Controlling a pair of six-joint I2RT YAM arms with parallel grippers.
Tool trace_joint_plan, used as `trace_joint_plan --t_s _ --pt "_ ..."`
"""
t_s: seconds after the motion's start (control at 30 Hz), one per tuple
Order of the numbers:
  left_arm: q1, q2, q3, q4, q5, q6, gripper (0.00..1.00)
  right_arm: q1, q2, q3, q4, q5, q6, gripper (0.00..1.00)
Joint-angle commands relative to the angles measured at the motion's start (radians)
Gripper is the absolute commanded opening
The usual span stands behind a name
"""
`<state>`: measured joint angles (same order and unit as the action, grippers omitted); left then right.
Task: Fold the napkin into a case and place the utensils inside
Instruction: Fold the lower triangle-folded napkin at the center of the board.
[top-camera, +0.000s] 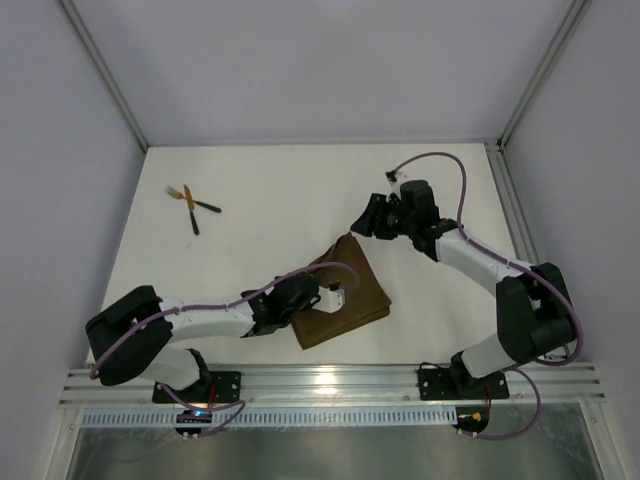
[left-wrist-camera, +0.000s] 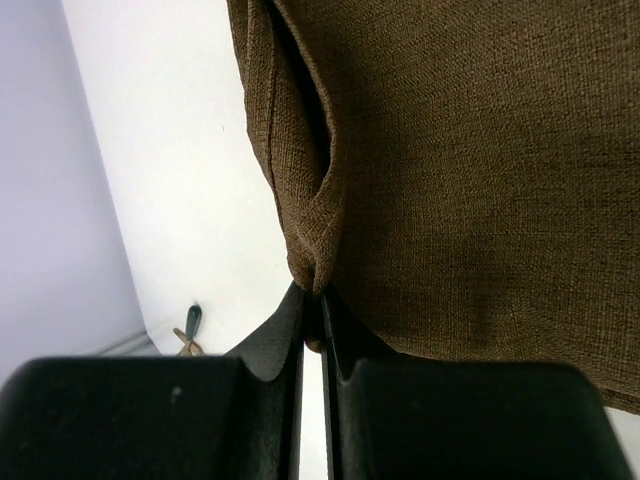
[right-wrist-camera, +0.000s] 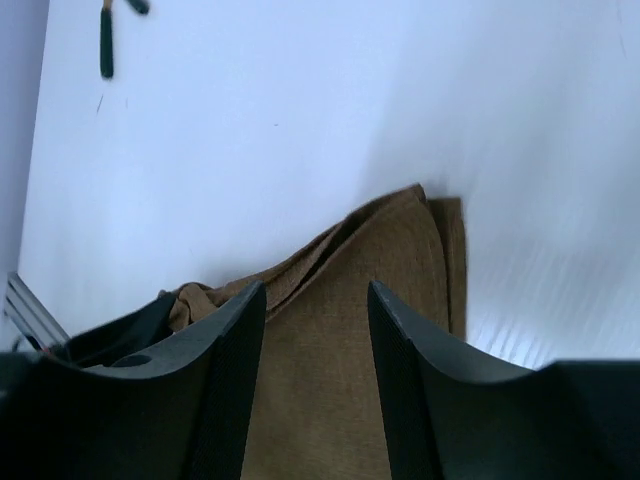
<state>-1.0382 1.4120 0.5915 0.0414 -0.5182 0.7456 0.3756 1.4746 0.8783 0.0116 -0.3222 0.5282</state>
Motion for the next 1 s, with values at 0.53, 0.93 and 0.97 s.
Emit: trace_joint_plan --t_s 0.53,0.93,0.97 --pt "0.199 -0.119 0.013 -0.008 0.351 -0.068 0.00 -0.247 0.287 0.369 -0.484 -0.568 -1.208 0.79" --pt "0.253 0.010 0.125 -0.027 0.357 -0.109 0.00 -0.098 0.483 0.677 -0.728 -0.508 -1.829 0.85" --pt "0.256 0.015 0.140 -0.040 0.359 -0.117 0.00 -0.089 0.534 0.714 -0.757 -0.490 -1.846 0.85"
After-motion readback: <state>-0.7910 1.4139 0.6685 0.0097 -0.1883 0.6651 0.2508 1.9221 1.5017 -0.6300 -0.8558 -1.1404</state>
